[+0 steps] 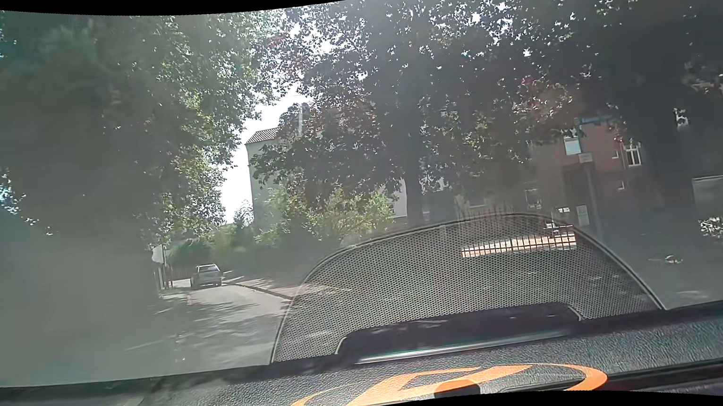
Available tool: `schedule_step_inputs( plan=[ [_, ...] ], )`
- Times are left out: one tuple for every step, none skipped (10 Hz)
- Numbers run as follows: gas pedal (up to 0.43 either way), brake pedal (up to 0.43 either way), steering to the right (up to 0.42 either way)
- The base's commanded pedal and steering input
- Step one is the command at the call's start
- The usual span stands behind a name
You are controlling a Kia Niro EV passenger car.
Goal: Follow the waypoints while adhering to traffic rules and regulations
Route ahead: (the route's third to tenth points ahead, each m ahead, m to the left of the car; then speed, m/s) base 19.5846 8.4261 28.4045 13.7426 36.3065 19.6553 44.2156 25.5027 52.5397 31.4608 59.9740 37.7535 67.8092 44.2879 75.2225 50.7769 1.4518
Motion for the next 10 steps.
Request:
schedule_step_inputs(
  plan=[
    [0.110,0.000,-0.025],
    [0.110,0.000,-0.040],
    [0.110,0.000,-0.062],
    [0.098,0.000,-0.084],
    [0.098,0.000,-0.100],
    [0.087,0.000,-0.116],
    [0.067,0.000,-0.121],
    [0.067,0.000,-0.128],
    [0.067,0.000,-0.139],
    [0.067,0.000,-0.148]
  ],
)
